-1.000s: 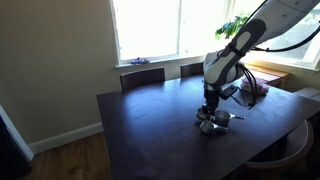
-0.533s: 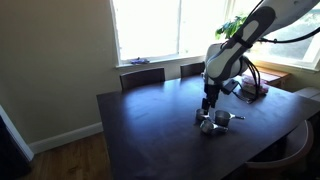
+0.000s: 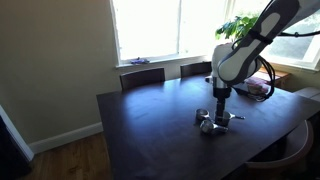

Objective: Separate the pots

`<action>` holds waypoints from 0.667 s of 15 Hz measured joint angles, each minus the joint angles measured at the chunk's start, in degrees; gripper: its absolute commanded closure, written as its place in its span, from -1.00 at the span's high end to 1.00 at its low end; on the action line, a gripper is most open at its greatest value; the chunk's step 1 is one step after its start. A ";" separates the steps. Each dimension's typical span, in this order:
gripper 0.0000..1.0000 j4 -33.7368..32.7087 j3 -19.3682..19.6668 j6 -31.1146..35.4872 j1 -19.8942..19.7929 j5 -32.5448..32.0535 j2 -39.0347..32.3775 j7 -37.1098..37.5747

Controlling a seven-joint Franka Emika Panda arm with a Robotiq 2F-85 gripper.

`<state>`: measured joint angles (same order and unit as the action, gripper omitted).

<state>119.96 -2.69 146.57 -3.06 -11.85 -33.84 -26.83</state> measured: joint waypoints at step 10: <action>0.90 7.90 0.67 1.45 0.19 -13.13 0.61 -3.36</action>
<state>127.86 -2.02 148.03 -2.87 -24.99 -33.22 -30.18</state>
